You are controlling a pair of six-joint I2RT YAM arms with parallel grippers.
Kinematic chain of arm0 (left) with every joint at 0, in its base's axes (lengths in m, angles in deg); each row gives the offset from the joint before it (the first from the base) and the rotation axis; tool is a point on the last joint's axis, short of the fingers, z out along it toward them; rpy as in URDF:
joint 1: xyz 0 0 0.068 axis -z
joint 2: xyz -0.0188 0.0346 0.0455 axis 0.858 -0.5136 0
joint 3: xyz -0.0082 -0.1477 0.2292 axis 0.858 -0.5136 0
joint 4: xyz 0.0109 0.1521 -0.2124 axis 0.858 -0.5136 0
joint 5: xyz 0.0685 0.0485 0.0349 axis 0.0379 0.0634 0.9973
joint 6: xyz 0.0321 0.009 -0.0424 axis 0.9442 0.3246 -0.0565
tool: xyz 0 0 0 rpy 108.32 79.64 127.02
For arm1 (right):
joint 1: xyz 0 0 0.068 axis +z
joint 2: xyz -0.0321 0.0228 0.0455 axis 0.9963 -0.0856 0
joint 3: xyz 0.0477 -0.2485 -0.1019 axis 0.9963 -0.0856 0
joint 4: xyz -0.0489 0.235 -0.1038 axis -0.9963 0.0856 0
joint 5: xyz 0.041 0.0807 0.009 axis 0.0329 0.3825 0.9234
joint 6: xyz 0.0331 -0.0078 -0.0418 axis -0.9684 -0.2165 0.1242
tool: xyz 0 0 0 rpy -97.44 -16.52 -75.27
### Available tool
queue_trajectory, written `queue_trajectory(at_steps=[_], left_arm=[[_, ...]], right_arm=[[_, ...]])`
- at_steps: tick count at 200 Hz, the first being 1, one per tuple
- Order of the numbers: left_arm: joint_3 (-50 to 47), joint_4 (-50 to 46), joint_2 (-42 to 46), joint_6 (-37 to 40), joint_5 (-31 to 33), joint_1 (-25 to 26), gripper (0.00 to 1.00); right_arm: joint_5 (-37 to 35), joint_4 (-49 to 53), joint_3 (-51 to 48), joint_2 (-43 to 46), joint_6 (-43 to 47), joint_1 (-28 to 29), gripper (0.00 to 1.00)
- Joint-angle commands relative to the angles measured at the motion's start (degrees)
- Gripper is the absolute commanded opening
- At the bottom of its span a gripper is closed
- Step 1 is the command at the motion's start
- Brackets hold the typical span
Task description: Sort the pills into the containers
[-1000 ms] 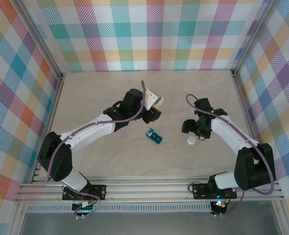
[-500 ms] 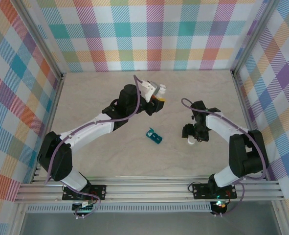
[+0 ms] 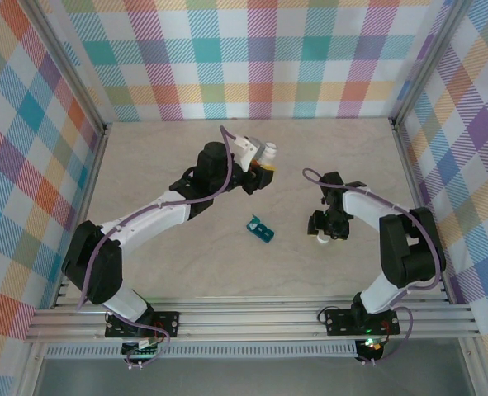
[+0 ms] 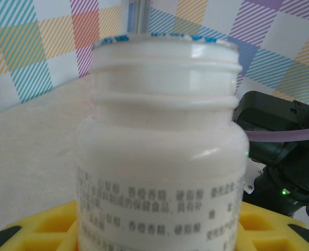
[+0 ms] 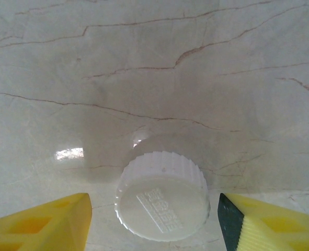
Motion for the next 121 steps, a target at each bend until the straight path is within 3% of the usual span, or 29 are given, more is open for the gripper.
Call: queue_trajectory(at_steps=[1,48,101,121], left_arm=[[-0.72,3.12,2.13,-1.03,-1.66,-0.67,0.0],[-1.48,3.34,2.32,-1.25,-2.17,-0.95,0.0],[-2.22,3.87,2.33,-1.55,-2.62,-1.22,0.0],[-2.25,3.87,2.03,-1.32,-2.89,-1.3,0.0]], right_arm=[[0.19,0.25,0.68,-1.36,0.74,0.19,0.63],[-0.05,0.7,1.88,-2.84,0.71,0.38,0.56],[0.98,0.91,1.98,-2.88,0.83,0.49,0.4],[2.02,1.52,2.54,-1.19,0.15,0.55,0.4]])
